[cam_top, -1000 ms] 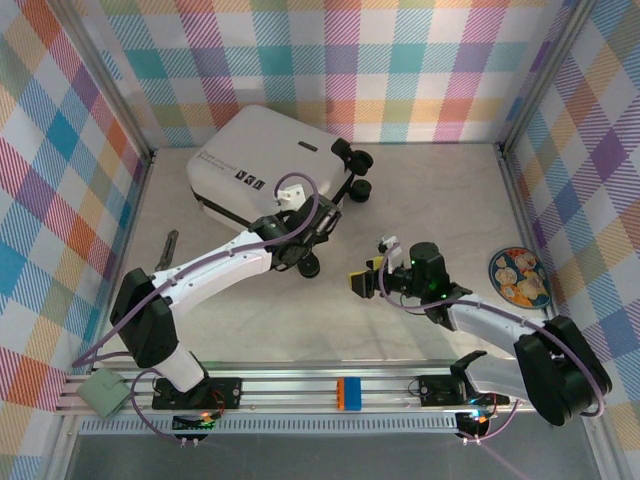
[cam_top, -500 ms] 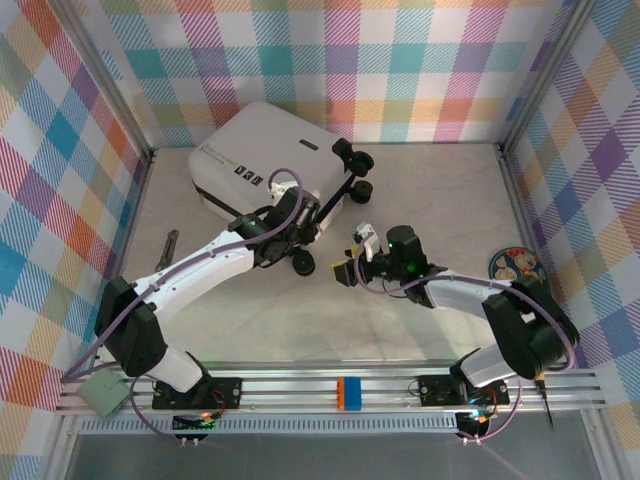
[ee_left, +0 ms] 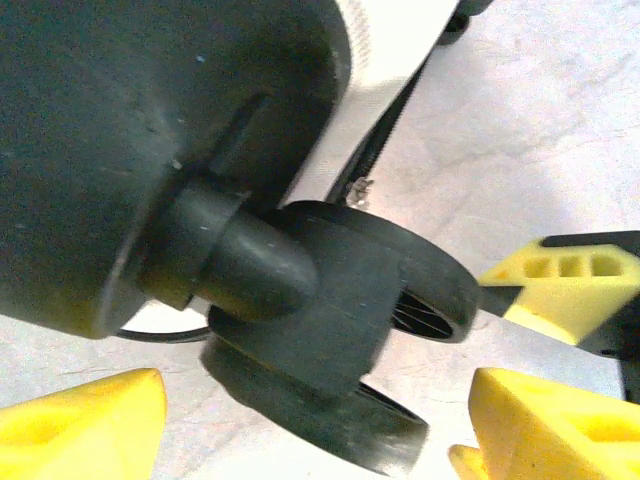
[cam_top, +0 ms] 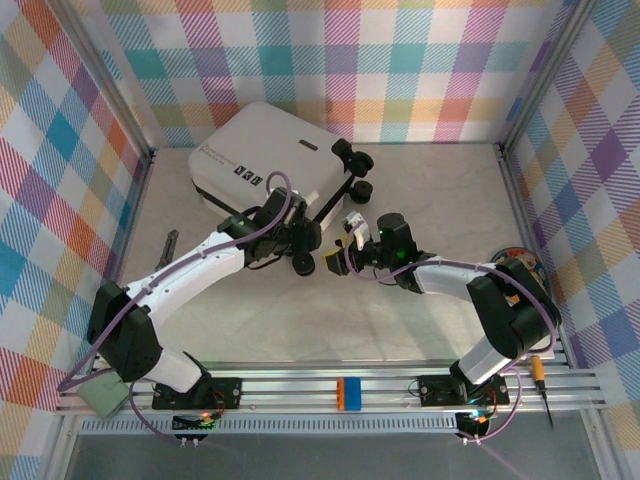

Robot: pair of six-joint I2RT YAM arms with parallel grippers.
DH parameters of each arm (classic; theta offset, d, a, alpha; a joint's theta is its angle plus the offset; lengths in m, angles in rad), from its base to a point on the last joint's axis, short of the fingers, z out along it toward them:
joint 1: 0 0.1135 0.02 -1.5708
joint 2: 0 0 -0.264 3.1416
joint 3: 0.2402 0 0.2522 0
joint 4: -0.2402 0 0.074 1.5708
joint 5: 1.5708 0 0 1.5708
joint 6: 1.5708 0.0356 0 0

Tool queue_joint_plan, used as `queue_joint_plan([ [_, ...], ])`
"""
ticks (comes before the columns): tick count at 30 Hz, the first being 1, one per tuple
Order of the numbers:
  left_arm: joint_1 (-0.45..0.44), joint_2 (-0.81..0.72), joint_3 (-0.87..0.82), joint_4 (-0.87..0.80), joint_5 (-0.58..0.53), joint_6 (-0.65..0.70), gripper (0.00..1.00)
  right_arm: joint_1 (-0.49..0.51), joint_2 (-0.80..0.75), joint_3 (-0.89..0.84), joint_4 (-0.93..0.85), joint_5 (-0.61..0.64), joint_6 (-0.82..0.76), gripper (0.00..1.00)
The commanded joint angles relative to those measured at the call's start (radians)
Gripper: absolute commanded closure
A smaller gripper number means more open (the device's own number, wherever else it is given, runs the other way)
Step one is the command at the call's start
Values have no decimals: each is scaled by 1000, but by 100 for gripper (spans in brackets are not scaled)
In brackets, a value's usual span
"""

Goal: Pack the luggage

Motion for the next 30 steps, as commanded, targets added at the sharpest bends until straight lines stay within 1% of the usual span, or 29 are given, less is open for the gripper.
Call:
queue_joint_plan([
  [1, 4, -51, -21, 52, 64, -50, 19, 4, -1, -18, 33, -29, -1, 29],
  [5, 5, -39, -5, 47, 22, -77, 17, 4, -19, -43, 39, -27, 6, 29],
  [13, -1, 70, 66, -9, -91, -141, 15, 4, -40, -59, 32, -36, -9, 28],
  [15, -4, 95, 74, -15, -119, -159, 15, 3, -31, -44, 22, -67, -46, 27],
  [18, -7, 125, 80, -23, -158, -186, 17, 2, -17, -8, 15, -178, -140, 27],
  [21, -7, 157, 97, -55, -218, -197, 27, 2, -16, 32, -30, -247, -209, 29],
  [23, -7, 182, 121, -99, -245, -194, 38, 2, -21, 36, -34, -269, -212, 29],
  [24, -7, 186, 125, -108, -248, -189, 43, 2, -21, 34, -35, -273, -212, 29],
  [26, -6, 185, 121, -119, -253, -178, 56, 2, -14, 29, -34, -259, -208, 29],
  [28, -6, 171, 103, -124, -268, -166, 64, 2, -6, 21, -30, -247, -201, 29],
  [30, -2, 148, 79, -129, -271, -146, 69, 3, 6, 4, -1, -224, -176, 30],
])
